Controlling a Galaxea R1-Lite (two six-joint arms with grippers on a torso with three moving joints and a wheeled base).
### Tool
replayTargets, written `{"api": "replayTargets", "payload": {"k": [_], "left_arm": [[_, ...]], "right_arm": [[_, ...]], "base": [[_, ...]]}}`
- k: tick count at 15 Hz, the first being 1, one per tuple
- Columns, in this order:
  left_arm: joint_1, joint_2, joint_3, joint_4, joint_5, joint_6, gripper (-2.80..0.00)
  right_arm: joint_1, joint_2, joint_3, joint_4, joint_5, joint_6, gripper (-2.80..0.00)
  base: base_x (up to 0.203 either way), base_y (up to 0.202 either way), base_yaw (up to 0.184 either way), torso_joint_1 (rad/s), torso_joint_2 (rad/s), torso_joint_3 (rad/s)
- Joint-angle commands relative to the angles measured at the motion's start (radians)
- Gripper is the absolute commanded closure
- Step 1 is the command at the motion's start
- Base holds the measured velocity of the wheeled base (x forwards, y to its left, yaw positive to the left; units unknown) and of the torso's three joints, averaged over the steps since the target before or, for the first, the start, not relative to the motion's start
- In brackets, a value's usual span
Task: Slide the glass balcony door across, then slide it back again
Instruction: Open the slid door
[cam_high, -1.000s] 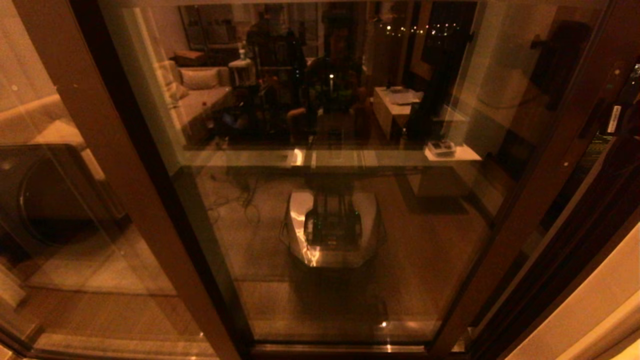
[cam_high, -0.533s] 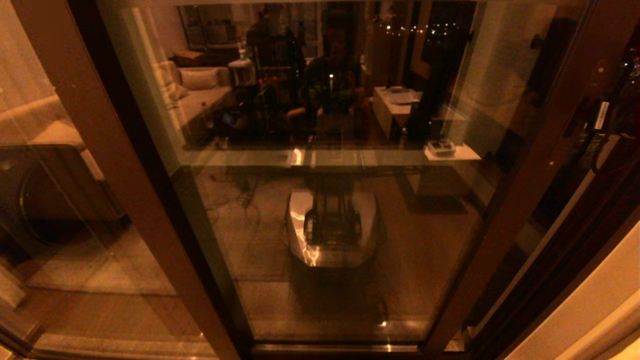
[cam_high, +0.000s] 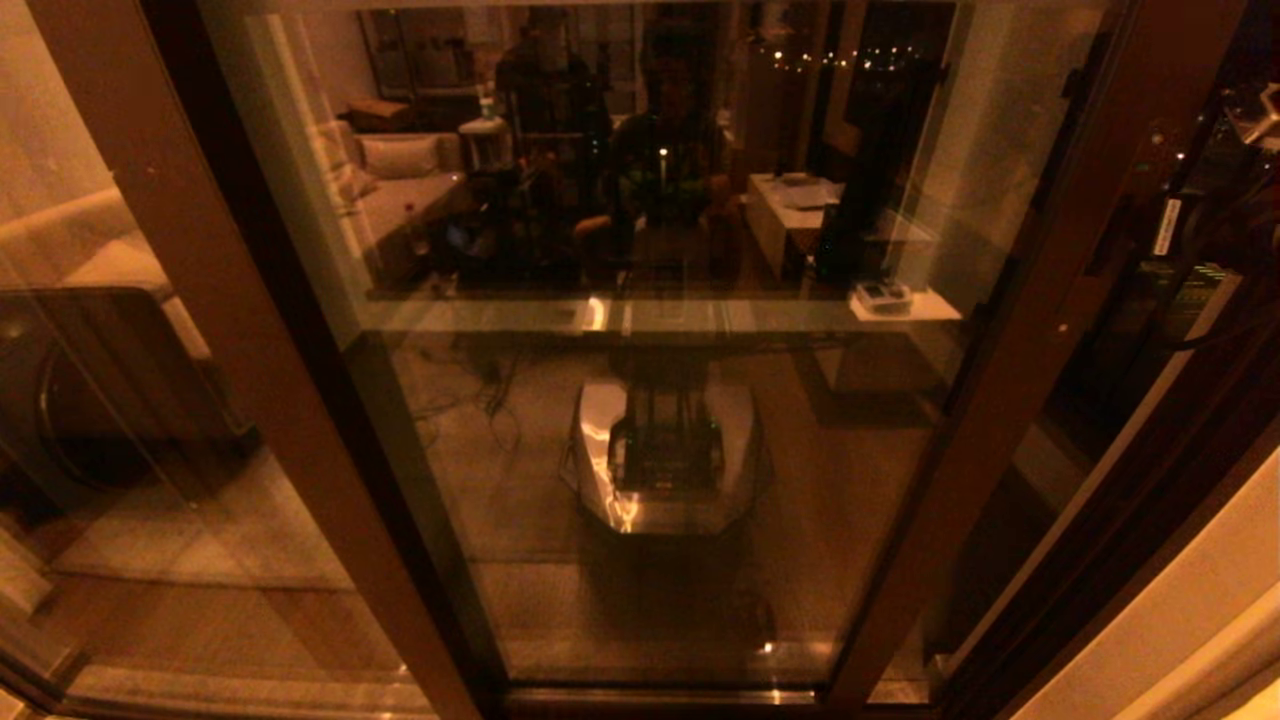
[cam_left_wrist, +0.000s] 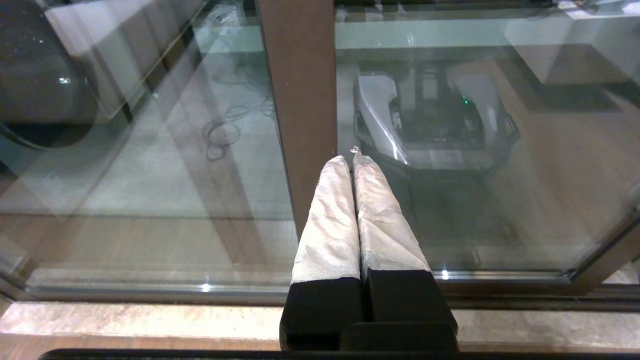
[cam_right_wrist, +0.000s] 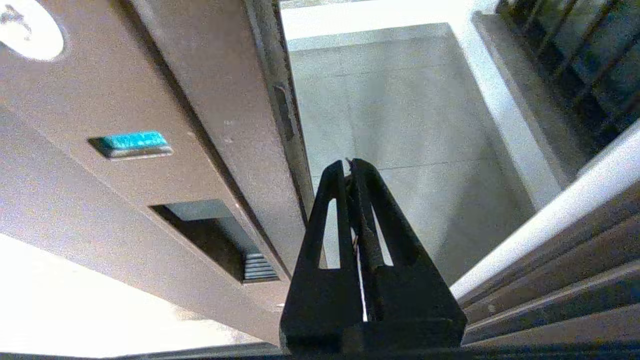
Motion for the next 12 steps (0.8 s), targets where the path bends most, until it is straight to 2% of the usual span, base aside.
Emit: {"api": "replayTargets", "payload": {"k": [1, 12], "left_arm": [[0.001, 0.0, 0.0, 0.0, 0.0, 0.0, 0.0], [0.001, 0.0, 0.0, 0.0, 0.0, 0.0, 0.0]], "right_arm": [[0.007, -0.009, 0.007, 0.001, -0.003, 0.0, 0.0], [0.077, -0.039, 0.035, 0.0, -0.003, 0.024, 0.0]], "base": [[0.0, 0.0, 0.0, 0.0, 0.0, 0.0], [0.0, 0.0, 0.0, 0.0, 0.0, 0.0]]}}
